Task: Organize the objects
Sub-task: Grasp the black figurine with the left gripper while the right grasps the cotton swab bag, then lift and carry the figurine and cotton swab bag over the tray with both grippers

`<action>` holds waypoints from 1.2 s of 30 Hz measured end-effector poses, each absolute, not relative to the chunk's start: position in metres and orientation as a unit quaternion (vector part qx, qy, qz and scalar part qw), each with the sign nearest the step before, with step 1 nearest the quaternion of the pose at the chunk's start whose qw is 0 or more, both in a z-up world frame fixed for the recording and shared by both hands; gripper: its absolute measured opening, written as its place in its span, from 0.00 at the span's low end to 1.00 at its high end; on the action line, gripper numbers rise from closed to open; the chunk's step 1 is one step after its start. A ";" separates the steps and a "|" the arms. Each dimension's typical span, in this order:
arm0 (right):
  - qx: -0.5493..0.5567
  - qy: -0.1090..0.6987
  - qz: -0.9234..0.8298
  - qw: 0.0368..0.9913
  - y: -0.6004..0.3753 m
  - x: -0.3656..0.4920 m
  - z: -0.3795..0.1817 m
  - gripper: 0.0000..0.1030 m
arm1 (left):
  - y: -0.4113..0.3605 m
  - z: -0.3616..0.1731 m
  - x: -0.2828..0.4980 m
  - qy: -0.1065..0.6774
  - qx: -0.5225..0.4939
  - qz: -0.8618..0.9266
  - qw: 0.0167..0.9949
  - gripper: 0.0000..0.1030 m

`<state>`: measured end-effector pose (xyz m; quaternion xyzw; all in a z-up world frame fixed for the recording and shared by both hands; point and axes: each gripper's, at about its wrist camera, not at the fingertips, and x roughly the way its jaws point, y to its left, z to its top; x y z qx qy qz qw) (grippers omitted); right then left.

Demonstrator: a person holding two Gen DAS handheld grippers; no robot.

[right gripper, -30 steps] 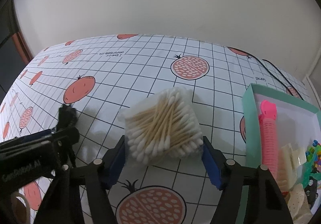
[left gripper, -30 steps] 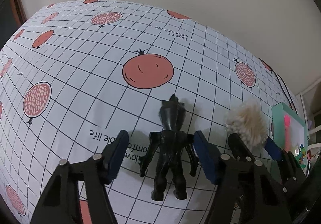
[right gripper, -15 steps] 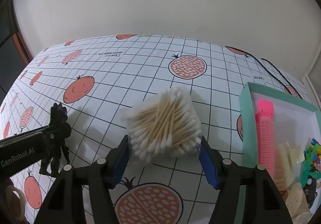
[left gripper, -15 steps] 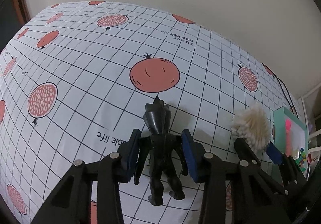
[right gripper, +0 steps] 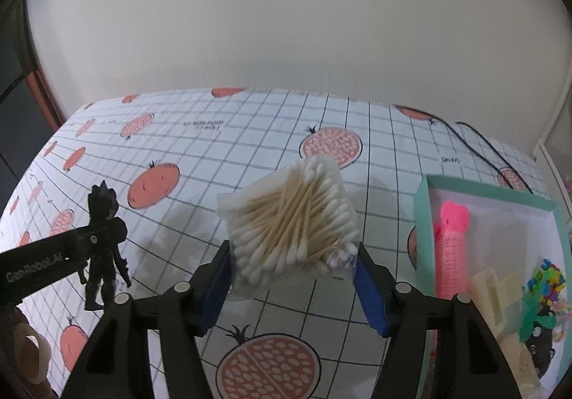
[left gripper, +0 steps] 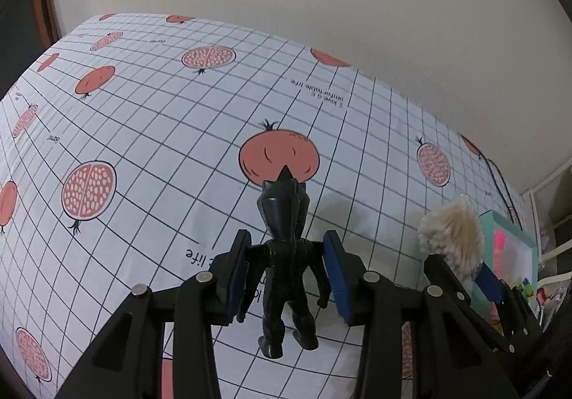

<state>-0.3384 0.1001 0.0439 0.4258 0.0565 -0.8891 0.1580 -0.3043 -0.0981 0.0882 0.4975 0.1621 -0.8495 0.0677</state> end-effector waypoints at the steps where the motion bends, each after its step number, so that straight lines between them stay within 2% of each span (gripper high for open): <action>1: 0.423 0.055 -0.890 0.159 0.100 -0.338 0.047 0.65 | -0.098 0.090 -0.304 0.163 0.496 -0.850 0.067 0.41; 17: 0.386 0.044 -0.907 0.161 0.122 -0.331 0.101 0.64 | -0.091 0.145 -0.295 0.192 0.439 -0.877 0.038 0.41; 36: 0.390 -0.013 -0.917 0.084 0.240 -0.342 0.118 0.64 | -0.005 0.168 -0.293 0.163 0.418 -0.893 -0.033 0.41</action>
